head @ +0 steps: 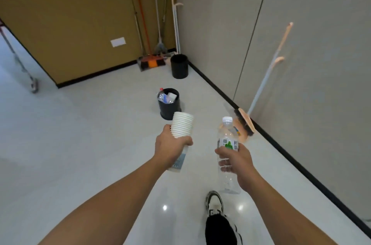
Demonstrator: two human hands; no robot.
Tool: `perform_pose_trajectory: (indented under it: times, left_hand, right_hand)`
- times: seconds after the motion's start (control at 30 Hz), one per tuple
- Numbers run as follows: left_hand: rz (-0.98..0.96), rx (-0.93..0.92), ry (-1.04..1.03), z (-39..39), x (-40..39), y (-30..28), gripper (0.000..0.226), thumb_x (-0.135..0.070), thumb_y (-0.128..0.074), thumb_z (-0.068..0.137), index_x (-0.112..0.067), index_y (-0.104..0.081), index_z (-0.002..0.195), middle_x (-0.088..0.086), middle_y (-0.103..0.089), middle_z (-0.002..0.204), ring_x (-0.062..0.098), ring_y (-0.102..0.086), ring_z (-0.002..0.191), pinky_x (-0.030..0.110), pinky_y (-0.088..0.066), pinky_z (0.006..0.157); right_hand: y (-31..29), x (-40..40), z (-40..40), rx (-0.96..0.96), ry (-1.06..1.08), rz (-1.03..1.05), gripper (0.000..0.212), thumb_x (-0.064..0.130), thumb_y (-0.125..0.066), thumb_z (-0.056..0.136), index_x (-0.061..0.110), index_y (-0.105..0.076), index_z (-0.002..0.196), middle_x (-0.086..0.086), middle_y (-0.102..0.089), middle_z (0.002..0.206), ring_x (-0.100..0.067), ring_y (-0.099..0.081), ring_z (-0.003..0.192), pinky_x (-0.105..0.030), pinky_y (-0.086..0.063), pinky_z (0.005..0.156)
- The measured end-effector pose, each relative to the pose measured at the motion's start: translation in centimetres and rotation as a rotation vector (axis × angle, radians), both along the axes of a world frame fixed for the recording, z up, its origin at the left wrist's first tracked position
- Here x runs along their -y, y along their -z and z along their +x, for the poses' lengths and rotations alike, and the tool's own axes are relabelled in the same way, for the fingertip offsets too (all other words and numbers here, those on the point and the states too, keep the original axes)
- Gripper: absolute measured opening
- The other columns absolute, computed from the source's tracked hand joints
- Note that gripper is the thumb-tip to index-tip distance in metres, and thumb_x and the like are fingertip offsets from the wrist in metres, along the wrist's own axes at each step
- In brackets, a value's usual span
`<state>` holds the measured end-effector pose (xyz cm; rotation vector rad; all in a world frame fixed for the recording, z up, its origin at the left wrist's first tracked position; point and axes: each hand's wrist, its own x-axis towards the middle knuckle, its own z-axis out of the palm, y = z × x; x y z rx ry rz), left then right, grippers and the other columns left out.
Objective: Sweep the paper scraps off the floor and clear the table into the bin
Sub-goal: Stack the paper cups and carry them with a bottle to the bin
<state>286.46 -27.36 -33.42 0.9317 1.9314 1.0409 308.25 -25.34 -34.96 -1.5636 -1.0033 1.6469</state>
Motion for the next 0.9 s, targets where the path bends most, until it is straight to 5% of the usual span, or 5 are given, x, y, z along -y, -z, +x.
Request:
perform_pose_trajectory:
  times: [0.3,0.6,0.9]
  left_hand:
    - [-0.177,0.115,-0.218,-12.6,-14.7,3.8,0.061,-0.048,-0.082,0.048,-0.027,-0.055,0.099,0.001,-0.067,0.091,0.020,-0.069,0.074,0.032,-0.056,0.058]
    - [-0.121,0.353,-0.332,-24.6,-31.8,7.7,0.065,-0.063,-0.080,0.060,-0.021,-0.058,0.105,0.006,-0.069,0.095,0.024,-0.070,0.080,0.034,-0.057,0.062]
    - [-0.247,0.425,-0.281,-36.8,-47.3,11.7,0.075,-0.067,-0.075,0.057,-0.033,-0.046,0.116,-0.003,-0.064,0.107,0.018,-0.066,0.093,0.040,-0.055,0.082]
  right_hand:
    - [4.0,-21.8,-11.6,-0.047,-0.148,-0.189,0.065,0.062,-0.084,0.064,0.010,-0.063,0.097,-0.006,-0.063,0.066,-0.022,-0.056,0.051,-0.033,-0.049,0.053]
    - [7.2,-41.0,-25.3,0.074,-0.205,-0.211,0.062,0.070,-0.064,0.080,0.013,-0.057,0.103,-0.015,-0.069,0.081,-0.029,-0.064,0.057,-0.039,-0.056,0.057]
    - [11.4,-53.7,-34.8,0.301,-0.101,-0.228,0.053,0.063,-0.076,0.071,0.032,-0.052,0.106,-0.007,-0.067,0.097,-0.021,-0.066,0.078,-0.043,-0.057,0.072]
